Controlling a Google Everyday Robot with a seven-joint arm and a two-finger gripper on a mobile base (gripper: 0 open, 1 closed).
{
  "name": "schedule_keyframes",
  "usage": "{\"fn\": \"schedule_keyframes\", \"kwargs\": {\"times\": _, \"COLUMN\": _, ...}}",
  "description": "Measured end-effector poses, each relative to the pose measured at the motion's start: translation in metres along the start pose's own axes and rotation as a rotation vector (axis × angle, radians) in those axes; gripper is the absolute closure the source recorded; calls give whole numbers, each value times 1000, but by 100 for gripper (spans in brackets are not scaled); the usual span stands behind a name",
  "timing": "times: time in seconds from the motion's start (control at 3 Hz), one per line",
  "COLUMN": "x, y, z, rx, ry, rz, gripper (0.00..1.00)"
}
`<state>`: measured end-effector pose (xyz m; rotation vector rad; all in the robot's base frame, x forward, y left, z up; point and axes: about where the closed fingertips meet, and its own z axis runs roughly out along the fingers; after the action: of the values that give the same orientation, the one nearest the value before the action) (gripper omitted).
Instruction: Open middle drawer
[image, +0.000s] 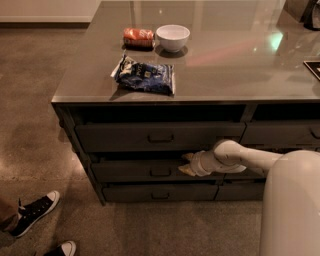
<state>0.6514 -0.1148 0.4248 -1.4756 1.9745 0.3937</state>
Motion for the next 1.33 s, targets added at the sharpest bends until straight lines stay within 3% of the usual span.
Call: {"fn": "schedule_keyframes", "kwargs": {"times": 1.33, "x": -1, "y": -2, "z": -1, "rx": -3, "ry": 1, "rz": -11, "gripper": 100}}
